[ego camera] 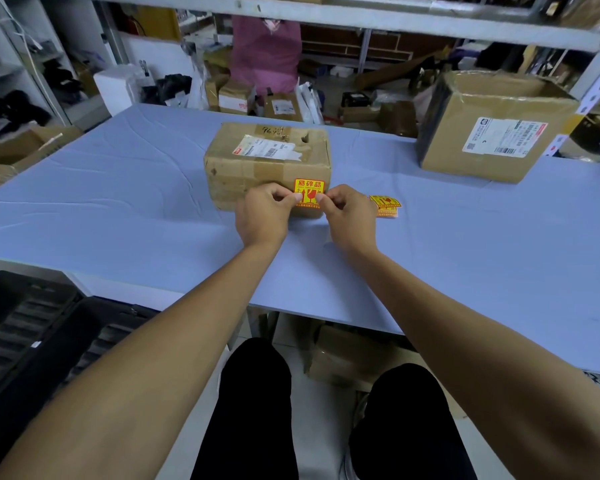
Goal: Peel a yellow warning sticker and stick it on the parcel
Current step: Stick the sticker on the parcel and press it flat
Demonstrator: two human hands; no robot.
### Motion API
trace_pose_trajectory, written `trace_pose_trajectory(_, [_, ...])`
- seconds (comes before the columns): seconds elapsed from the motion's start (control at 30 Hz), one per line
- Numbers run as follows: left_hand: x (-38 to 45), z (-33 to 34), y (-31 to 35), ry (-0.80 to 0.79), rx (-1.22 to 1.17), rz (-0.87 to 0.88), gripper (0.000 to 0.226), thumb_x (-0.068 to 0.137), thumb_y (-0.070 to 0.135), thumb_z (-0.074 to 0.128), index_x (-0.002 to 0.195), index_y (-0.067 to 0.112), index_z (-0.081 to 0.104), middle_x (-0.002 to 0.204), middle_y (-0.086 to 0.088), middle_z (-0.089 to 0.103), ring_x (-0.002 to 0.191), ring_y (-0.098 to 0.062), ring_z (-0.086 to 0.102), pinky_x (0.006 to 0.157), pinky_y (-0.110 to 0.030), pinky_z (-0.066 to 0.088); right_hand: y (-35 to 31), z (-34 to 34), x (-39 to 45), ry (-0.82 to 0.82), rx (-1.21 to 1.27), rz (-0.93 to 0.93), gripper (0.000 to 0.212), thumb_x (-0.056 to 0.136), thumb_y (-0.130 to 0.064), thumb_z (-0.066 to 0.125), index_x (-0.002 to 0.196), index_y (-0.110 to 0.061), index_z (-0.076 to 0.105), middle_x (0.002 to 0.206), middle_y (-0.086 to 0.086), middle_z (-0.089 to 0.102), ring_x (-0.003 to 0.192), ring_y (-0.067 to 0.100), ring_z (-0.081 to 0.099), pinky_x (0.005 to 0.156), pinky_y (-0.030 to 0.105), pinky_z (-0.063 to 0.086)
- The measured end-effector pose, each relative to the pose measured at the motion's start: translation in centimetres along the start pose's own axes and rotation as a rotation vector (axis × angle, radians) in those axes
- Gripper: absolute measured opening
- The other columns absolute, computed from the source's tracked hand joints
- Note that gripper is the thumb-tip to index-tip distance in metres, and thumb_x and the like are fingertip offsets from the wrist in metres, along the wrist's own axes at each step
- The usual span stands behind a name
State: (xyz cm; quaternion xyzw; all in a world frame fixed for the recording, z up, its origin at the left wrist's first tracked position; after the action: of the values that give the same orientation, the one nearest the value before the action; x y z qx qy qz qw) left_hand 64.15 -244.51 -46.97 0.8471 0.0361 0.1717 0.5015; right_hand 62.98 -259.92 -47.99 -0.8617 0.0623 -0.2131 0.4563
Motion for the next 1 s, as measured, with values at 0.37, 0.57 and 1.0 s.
trace_pose_trajectory(0.37, [0.5,0.6,-0.1,0.005,0.124,0.001,0.028,0.081,0.048,0.070,0.078,0.021,0.076,0.077,0.003,0.075,0.077,-0.020,0.067,0.062,-0.027,0.045,0.5,0.1,0.6,0.016,0.012,-0.007,0.027,0.091,-0.028,0.069,0.071,-0.017,0.055,0.059,-0.014,0.052,0.055,0.002,0.047,0.052,0.011,0.036])
trace_pose_trajectory(0.57, [0.6,-0.3,0.1,0.056,0.325,0.098,0.038,0.080,0.056,0.069,0.074,0.019,0.065,0.072,0.003,0.064,0.080,-0.022,0.063,0.062,-0.030,0.045,0.6,-0.5,0.6,0.034,0.030,-0.026,0.027,0.085,-0.032,0.077,0.087,-0.014,0.056,0.074,-0.006,0.057,0.059,0.005,0.048,0.058,0.023,0.039])
trace_pose_trajectory(1.0, [3.9,-1.3,1.8,-0.006,0.518,0.549,0.058,0.078,0.055,0.068,0.128,0.025,0.065,0.122,0.001,0.061,0.124,-0.024,0.050,0.119,-0.048,0.011,-1.4,-1.7,3.3,-0.102,-0.028,-0.213,0.030,0.086,-0.021,0.076,0.113,-0.015,0.065,0.127,0.002,0.059,0.072,0.003,0.058,0.069,0.008,0.047])
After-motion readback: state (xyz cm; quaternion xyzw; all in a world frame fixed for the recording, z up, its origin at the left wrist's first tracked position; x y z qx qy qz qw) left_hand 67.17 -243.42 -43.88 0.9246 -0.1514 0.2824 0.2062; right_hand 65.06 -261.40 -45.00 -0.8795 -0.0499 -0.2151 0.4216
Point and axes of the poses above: each hand's wrist, its own x-axis towards the middle knuckle, its own z-axis out of the palm, y = z × x, the point moved 3 cm from there along x, towards the middle knuckle
